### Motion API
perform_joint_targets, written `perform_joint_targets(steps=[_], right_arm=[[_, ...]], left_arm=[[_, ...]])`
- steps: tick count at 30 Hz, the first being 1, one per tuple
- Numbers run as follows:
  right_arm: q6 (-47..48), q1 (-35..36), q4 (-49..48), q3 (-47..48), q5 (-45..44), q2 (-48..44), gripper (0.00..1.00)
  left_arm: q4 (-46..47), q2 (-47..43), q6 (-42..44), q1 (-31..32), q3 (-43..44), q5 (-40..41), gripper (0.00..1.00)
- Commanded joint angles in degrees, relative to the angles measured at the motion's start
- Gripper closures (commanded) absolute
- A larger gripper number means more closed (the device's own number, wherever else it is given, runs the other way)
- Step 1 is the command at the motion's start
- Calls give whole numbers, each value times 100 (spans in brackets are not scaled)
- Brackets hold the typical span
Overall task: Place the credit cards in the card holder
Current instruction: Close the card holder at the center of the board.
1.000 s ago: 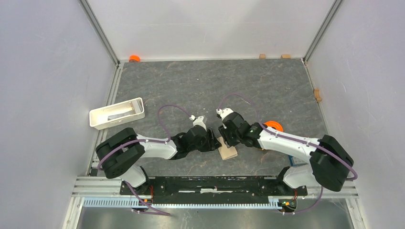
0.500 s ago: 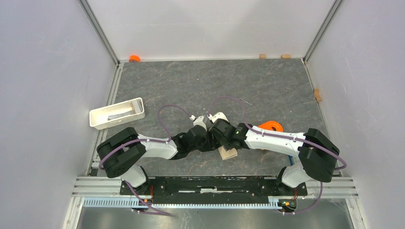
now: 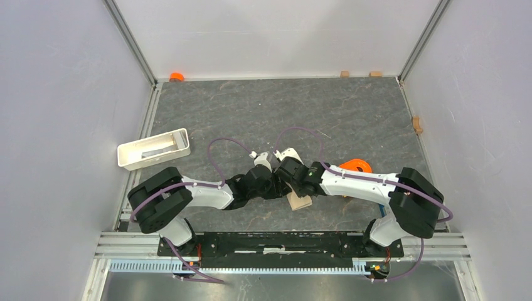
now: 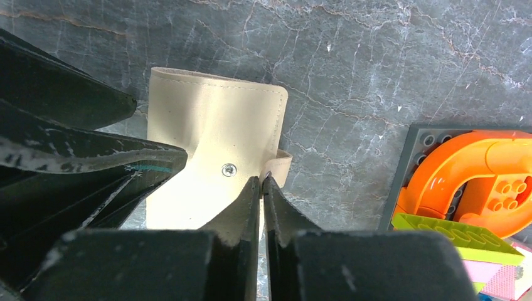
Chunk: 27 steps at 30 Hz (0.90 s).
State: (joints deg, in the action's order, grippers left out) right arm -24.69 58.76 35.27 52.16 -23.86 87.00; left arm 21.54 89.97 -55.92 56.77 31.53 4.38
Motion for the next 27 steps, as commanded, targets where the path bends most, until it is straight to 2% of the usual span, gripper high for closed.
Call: perform_joint_targets(steps=[1,6,13,27], right_arm=[[-82,20,31,233,-164,-65,93],[-42,13,-47,209,-38,-240,100],[507,-75,-570,-48,663,-307,100],[1138,-1111,-1546,-768,2605,-511,100]], left_arm=[[-247,167,-94,23,-34,91,46],[-239,205,-85,27,-11,47,46],[-243,300,-69,25,29,-51,46],[-243,432,-33,22,29,-2,51]])
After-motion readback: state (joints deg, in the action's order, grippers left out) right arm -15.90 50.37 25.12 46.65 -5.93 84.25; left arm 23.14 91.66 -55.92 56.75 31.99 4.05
